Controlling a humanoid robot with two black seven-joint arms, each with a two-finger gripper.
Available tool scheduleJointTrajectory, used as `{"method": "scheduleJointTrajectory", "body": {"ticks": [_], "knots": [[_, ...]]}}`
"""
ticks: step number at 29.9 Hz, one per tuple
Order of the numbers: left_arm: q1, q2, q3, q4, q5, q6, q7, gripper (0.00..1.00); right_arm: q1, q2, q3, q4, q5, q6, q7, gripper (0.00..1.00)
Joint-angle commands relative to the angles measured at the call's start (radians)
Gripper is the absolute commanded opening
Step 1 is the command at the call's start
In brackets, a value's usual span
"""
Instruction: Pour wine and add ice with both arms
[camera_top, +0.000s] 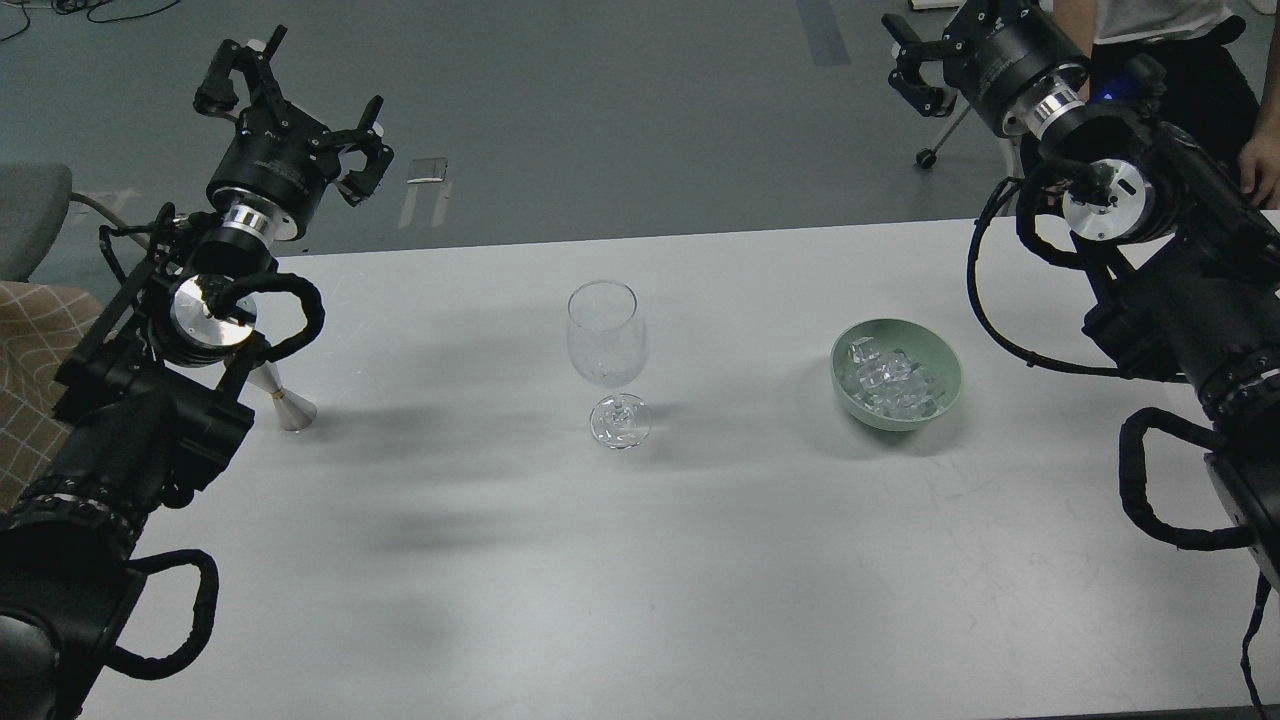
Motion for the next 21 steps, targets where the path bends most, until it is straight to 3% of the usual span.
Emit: {"method": "scheduleJointTrajectory", "body": {"ticks": [1,13,17,21], "knots": [[0.000,-0.003,-0.001,0.000,0.000,0.000,-0.001,0.98,-0.003,-0.008,0.002,-0.003,0.000,-0.004,0.000,1.00],[-0.001,-0.003,-0.020,0.009,-0.014,-0.002,-0.004,0.98,0.003,-0.012,0.012,0.003,0.002,-0.002,0.002,1.00],[-0.007,-0.001,0.000,0.009,0.003,0.002,-0.078,0.98,0.003,-0.012,0.012,0.003,0.008,-0.004,0.003,1.00],[-0.012,0.026,0.002,0.008,0.043,-0.020,-0.084,0.98,0.002,-0.012,0.012,0.003,0.009,-0.004,0.003,1.00]]}}
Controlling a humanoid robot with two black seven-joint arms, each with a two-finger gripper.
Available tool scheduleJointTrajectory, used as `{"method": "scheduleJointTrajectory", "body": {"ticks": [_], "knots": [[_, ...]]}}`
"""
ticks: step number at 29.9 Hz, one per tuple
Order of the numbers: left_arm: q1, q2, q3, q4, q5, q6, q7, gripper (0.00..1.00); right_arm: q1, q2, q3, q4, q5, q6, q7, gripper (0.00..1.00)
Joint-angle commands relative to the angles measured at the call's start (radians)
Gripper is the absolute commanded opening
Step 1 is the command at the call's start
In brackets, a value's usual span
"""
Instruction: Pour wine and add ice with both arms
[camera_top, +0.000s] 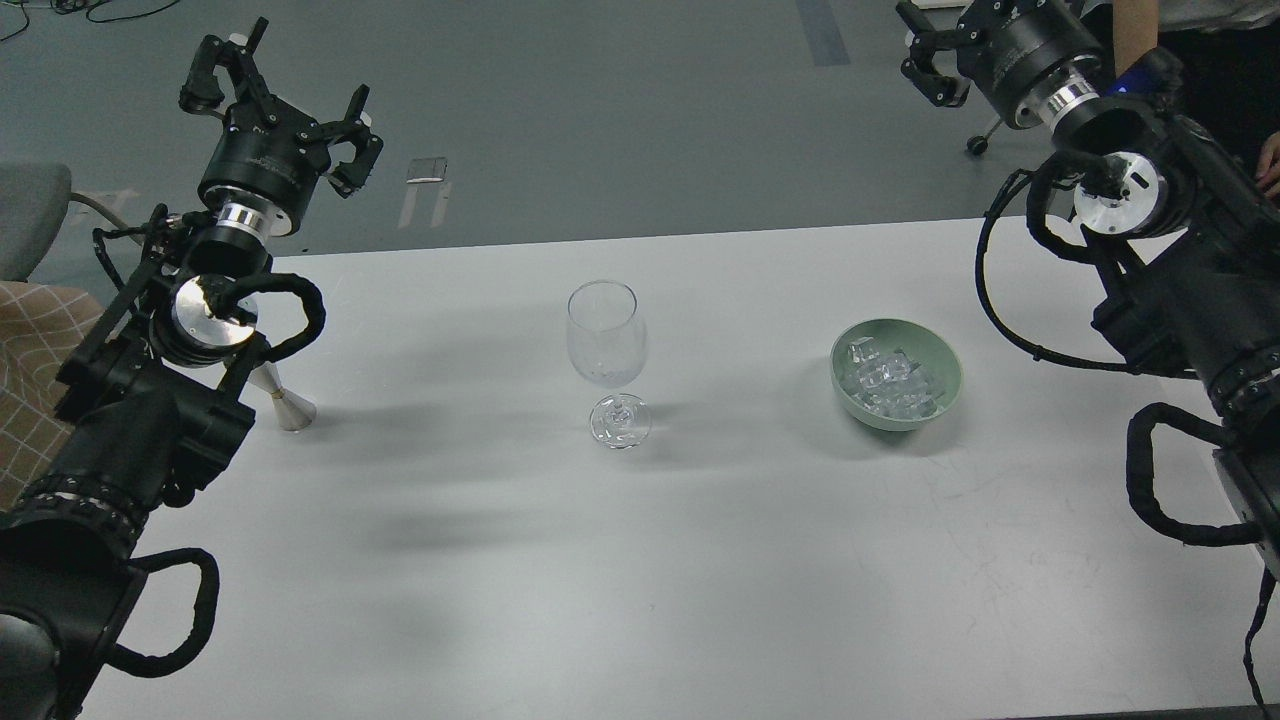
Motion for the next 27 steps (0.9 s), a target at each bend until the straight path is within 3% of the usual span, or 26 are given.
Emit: {"method": "scheduleJointTrajectory", "body": {"ticks": [1,19,27], "knots": [[-0.002,0.026,0.000,-0.002,0.042,-0.023,-0.006,0.98,-0.002,0.000,0.000,0.000,0.002,0.001,0.000,1.00],[0.003,0.012,0.001,0.000,0.035,-0.030,0.006,0.98,-0.004,0.002,0.000,0.002,0.002,0.001,0.009,1.00],[-0.014,0.012,0.018,-0.003,0.035,0.028,0.006,0.98,-0.004,0.002,0.000,0.005,0.002,0.003,0.009,1.00]]}}
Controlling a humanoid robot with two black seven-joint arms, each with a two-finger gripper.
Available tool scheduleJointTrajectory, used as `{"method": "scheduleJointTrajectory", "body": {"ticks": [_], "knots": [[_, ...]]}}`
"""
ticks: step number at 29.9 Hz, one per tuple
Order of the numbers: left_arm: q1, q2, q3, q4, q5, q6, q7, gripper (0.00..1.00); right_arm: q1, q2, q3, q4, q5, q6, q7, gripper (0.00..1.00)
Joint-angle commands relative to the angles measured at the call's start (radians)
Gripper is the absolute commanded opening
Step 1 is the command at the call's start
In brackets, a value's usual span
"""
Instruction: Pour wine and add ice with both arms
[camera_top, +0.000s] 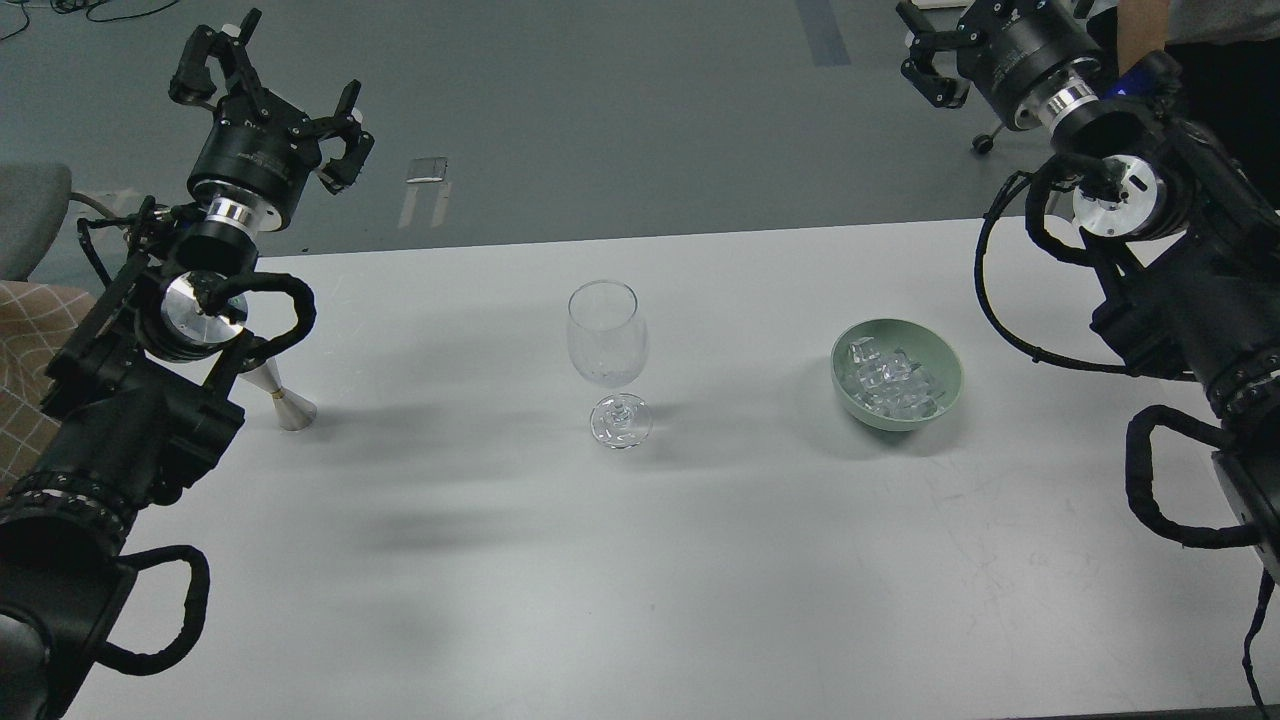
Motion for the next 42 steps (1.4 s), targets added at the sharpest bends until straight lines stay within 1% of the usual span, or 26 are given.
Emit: {"method": "scheduleJointTrajectory", "body": {"ticks": [1,9,11,17,21,25,27,29,30,31,32,33,34,35,37,39,41,42], "knots": [[-0.006,0.001,0.004,-0.001,-0.001,0.008,-0.003,0.98,0.001,0.000,0.000,0.001,0.001,0.001,0.000,1.00],[0.005,0.003,0.005,-0.016,-0.001,-0.001,-0.003,0.98,0.002,0.000,0.000,0.004,0.001,0.001,0.002,1.00],[0.008,0.012,0.008,-0.052,-0.001,-0.001,-0.003,0.98,0.001,0.002,0.000,0.007,0.001,0.001,0.002,1.00],[0.121,0.092,0.010,-0.219,-0.003,0.005,-0.001,0.98,-0.004,0.000,-0.002,0.009,0.001,0.002,0.002,1.00],[0.244,0.147,-0.010,-0.374,-0.004,0.013,-0.001,0.98,-0.005,-0.001,0.000,0.009,0.001,0.004,0.002,1.00],[0.310,0.190,-0.022,-0.463,-0.036,0.014,-0.003,0.98,-0.005,0.000,0.000,0.009,0.001,0.004,0.002,1.00],[0.376,0.222,-0.042,-0.542,-0.111,0.032,-0.003,0.98,-0.007,0.000,-0.002,0.009,0.001,0.004,0.002,1.00],[0.414,0.241,-0.052,-0.588,-0.137,0.046,-0.003,0.98,-0.008,-0.001,-0.002,0.009,0.001,0.004,0.002,1.00],[0.459,0.254,-0.070,-0.642,-0.151,0.065,-0.003,0.98,-0.010,-0.001,0.000,0.007,0.001,0.004,0.002,1.00],[0.486,0.259,-0.082,-0.670,-0.153,0.072,-0.003,0.98,-0.011,-0.001,0.000,0.007,0.001,0.004,0.002,1.00],[0.552,0.264,-0.116,-0.712,-0.153,0.083,-0.003,0.98,-0.013,-0.001,0.000,0.007,0.001,0.004,0.002,1.00],[0.623,0.265,-0.156,-0.749,-0.154,0.085,-0.001,0.98,-0.015,-0.001,0.000,0.007,0.001,0.004,0.002,1.00],[0.661,0.265,-0.177,-0.768,-0.154,0.083,-0.001,0.98,-0.015,-0.001,0.000,0.007,0.001,0.004,0.002,1.00],[0.734,0.268,-0.215,-0.811,-0.156,0.080,-0.001,0.98,-0.016,-0.003,0.000,0.007,0.001,0.004,0.002,1.00],[0.808,0.268,-0.251,-0.857,-0.161,0.079,-0.001,0.98,-0.016,-0.008,0.000,0.007,0.001,0.004,0.002,1.00],[0.946,0.261,-0.304,-0.924,-0.228,0.074,-0.001,0.98,-0.016,-0.011,0.000,0.006,0.001,0.002,0.002,1.00],[1.023,0.259,-0.321,-0.955,-0.310,0.071,-0.001,0.98,-0.022,-0.012,0.000,0.007,0.001,0.002,0.002,1.00],[1.042,0.258,-0.325,-0.961,-0.334,0.071,-0.001,0.98,-0.022,-0.012,0.000,0.007,0.001,0.002,0.002,1.00]]}}
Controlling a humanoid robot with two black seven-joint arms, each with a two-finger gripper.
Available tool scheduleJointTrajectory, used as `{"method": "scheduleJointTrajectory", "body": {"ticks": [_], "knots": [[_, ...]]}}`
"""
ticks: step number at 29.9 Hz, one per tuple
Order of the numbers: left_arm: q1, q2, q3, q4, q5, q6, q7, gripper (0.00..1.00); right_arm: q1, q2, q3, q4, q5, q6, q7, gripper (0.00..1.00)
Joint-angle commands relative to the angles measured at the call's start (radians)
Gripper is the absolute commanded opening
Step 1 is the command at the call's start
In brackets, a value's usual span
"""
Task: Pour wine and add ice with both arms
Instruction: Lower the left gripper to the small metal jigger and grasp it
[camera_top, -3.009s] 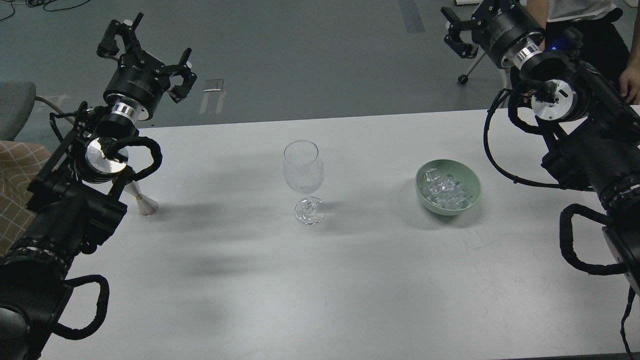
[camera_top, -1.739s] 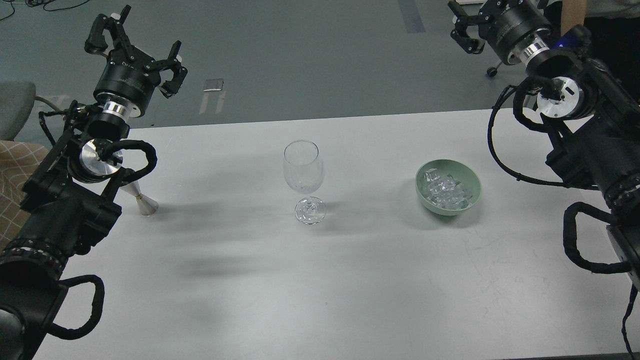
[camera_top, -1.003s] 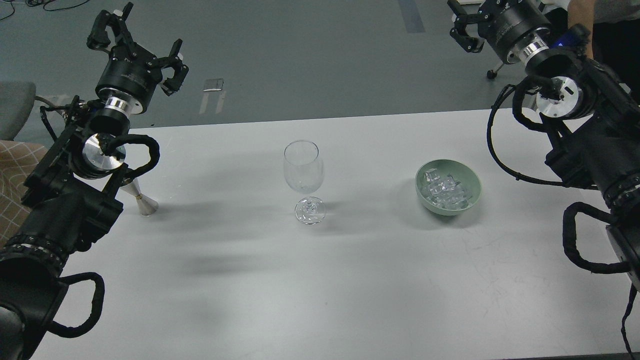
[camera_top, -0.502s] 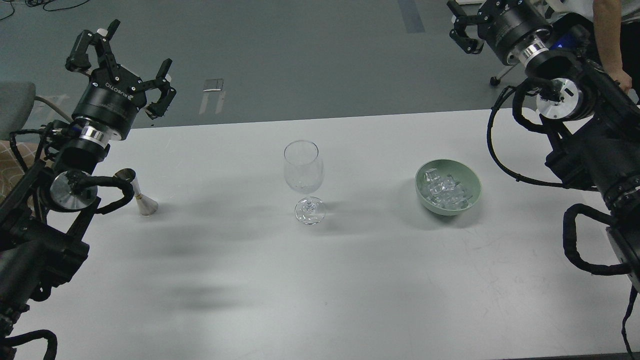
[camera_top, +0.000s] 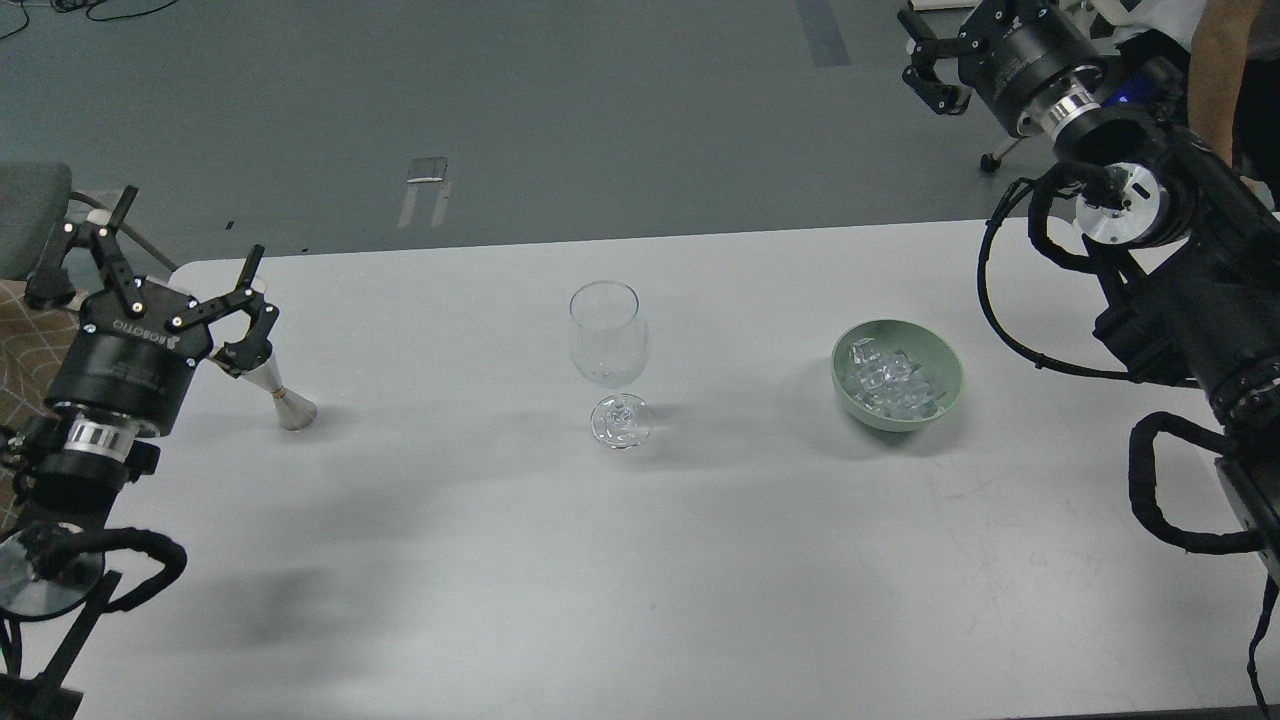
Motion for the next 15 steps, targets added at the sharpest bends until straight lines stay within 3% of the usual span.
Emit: {"method": "scheduleJointTrajectory", "body": {"ticks": [1,9,12,13,14,15], "knots": [[0.110,-0.007,-0.028,-0.045,-0.103,-0.004,0.000,0.98,-0.005,-0.001,0.000,-0.001,0.000,0.000,0.000,1.00],[0.206,-0.171,-0.091,-0.051,-0.154,0.067,-0.001,0.95,-0.012,-0.006,0.000,-0.001,0.000,-0.003,0.000,1.00],[0.208,-0.225,-0.094,-0.047,-0.180,0.099,0.000,0.86,-0.023,-0.006,0.001,0.001,0.000,-0.003,0.000,1.00],[0.210,-0.242,-0.094,-0.042,-0.191,0.117,0.000,0.78,-0.026,-0.007,0.001,0.001,0.000,-0.003,0.000,1.00],[0.210,-0.242,-0.094,-0.042,-0.191,0.118,0.000,0.77,-0.026,-0.007,0.001,0.001,0.000,-0.003,0.000,1.00],[0.205,-0.265,-0.092,-0.037,-0.197,0.142,-0.001,0.70,-0.026,-0.012,0.003,-0.001,-0.002,-0.003,0.000,1.00]]}}
